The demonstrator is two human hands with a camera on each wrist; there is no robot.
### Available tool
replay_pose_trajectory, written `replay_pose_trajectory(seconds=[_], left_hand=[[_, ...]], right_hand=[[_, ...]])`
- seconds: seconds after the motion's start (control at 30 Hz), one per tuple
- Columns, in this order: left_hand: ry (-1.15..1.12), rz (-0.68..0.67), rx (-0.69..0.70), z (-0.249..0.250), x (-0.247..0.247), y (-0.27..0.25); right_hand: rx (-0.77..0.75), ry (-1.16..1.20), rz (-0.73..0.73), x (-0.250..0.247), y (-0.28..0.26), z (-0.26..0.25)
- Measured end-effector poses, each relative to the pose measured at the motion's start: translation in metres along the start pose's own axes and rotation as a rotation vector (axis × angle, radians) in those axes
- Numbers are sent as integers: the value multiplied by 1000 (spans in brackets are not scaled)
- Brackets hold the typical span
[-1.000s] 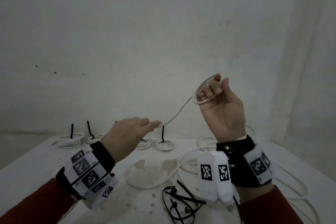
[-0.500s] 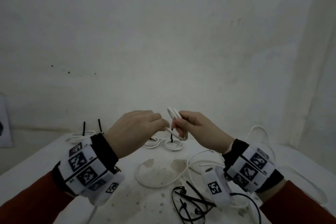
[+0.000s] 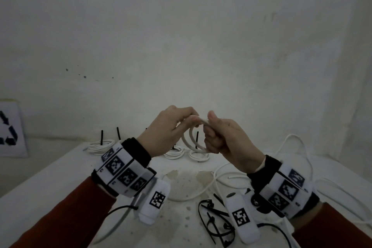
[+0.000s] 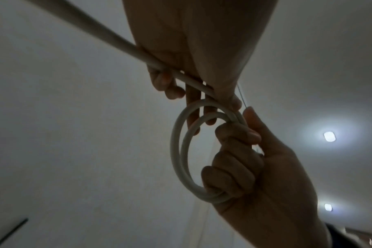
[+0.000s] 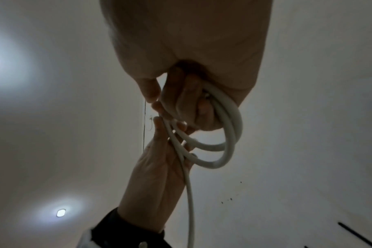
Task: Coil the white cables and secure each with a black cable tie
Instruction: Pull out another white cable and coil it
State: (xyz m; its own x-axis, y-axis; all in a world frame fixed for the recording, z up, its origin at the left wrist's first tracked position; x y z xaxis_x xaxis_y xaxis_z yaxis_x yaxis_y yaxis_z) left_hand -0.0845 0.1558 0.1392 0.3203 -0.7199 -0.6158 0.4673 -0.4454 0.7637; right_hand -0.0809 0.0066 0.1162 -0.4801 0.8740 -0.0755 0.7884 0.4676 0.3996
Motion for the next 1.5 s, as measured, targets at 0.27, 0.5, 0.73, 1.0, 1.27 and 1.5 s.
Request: replay_pose_trajectory(seconds=[0.27,0.5,0.73,1.0,1.27,1.5], left_hand=[[-435,-4,-186,-5,2,2],[-92,188,-79,1,2,5],[-335,123,-148,-2,9,13],[-234,22,-207,-34,15,-8],[17,32,-168,-56,27,-27],[218,103,-204,-65,24,-42]], right_hand=[[-12,-80,-15,-1,9,-3],[82,253,-150,22,6,3],[121,636,-273,24,1,4],[-5,881,-348,-33,1,-15],[-302,973,37,-74,-10,-31],[-524,923,394,-94,2,-45]])
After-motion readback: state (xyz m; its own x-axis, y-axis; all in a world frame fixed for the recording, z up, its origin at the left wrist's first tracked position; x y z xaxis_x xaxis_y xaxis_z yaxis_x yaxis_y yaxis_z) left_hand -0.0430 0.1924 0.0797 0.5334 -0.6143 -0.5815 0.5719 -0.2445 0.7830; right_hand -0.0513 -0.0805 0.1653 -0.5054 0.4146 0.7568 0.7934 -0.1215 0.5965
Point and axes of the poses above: each hand's wrist, its own y-axis towards the middle knuckle, its own x-axis out of the palm, z = x × y, the point moved 4 cm from there along y, towards the middle knuckle, and after that the axes turned 3 degrees about x, right-handed, at the moved point
